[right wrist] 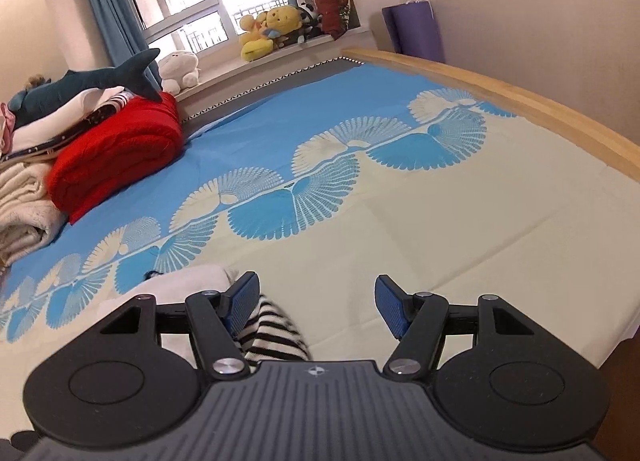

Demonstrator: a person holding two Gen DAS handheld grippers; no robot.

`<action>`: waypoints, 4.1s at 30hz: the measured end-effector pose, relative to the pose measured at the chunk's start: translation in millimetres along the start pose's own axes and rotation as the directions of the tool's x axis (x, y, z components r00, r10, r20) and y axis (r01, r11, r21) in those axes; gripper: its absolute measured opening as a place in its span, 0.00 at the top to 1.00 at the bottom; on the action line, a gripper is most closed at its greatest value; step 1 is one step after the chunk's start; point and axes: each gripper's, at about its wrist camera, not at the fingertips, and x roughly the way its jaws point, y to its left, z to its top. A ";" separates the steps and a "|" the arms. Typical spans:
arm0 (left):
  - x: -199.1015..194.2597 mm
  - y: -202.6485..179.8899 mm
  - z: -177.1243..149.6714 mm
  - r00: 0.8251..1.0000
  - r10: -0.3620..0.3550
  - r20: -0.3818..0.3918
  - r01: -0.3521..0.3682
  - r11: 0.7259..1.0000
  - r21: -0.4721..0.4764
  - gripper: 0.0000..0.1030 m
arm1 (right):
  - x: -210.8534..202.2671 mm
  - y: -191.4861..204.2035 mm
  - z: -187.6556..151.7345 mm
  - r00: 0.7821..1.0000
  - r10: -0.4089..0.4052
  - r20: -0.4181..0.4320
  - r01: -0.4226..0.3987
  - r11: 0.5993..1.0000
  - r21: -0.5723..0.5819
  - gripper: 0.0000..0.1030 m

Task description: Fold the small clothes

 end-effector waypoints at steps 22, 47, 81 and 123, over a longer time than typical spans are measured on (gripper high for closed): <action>-92.5 143.4 17.7 0.969 0.239 -0.064 -0.248 0.940 -0.234 0.56 | 104.5 49.7 -40.1 0.891 0.132 -0.434 -0.097 0.990 0.101 0.47; 0.4 79.0 -11.0 0.928 0.242 -0.283 -0.220 0.969 0.109 0.42 | 50.3 40.5 -39.0 0.948 0.044 -0.316 -0.079 0.992 -0.099 0.92; -13.3 131.3 41.8 0.942 0.250 -0.224 -0.292 0.939 -0.180 0.40 | 193.0 72.3 7.8 0.893 0.161 -0.419 -0.147 0.987 0.066 0.38; 50.9 230.3 64.7 0.979 -0.054 -0.197 -0.054 0.863 -0.502 0.15 | 169.0 71.8 -29.8 0.818 -0.032 -0.574 -0.161 0.945 -0.283 0.35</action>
